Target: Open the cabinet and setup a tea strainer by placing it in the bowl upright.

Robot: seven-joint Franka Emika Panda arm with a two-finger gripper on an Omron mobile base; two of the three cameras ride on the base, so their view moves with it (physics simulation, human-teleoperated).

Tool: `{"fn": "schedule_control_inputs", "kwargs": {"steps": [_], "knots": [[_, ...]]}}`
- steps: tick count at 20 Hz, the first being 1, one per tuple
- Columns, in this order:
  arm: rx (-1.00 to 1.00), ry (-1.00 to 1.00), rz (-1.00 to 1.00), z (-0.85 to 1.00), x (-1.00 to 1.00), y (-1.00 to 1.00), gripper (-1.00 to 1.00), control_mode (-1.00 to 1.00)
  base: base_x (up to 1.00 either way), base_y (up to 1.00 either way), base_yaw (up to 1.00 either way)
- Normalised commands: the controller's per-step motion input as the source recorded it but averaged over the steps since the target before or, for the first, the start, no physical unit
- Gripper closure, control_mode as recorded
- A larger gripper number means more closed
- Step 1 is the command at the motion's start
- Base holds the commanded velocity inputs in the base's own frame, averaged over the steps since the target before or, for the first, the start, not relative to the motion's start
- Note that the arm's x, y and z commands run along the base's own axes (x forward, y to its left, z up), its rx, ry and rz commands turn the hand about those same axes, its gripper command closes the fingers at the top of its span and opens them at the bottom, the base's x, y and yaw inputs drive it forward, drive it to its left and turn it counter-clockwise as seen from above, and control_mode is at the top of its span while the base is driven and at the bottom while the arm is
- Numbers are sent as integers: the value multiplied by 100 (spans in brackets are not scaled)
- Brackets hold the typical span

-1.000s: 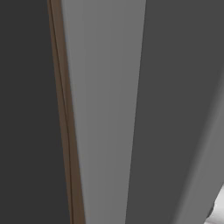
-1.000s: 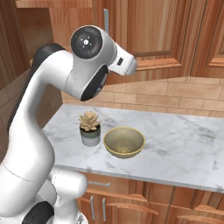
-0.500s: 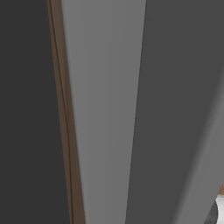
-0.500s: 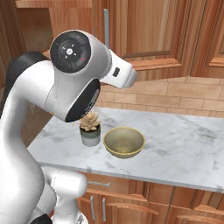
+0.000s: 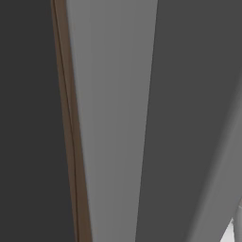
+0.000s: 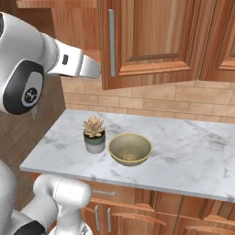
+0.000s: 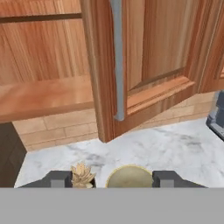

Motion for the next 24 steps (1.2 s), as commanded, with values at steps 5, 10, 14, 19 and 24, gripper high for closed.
{"fn": "schedule_control_inputs", "kwargs": {"steps": [5,10,14,19,24], "knots": [[-12,9,-7,0,0,40,-100,-100,0,0,0],[-9,9,-16,0,4,6,-100,-100,0,0,0],[-6,9,-18,0,6,1,-100,-100,0,0,0],[-24,16,-11,-3,26,13,-100,-100,0,0,0],[-31,18,-1,-9,28,4,-100,-100,0,0,0]]}}
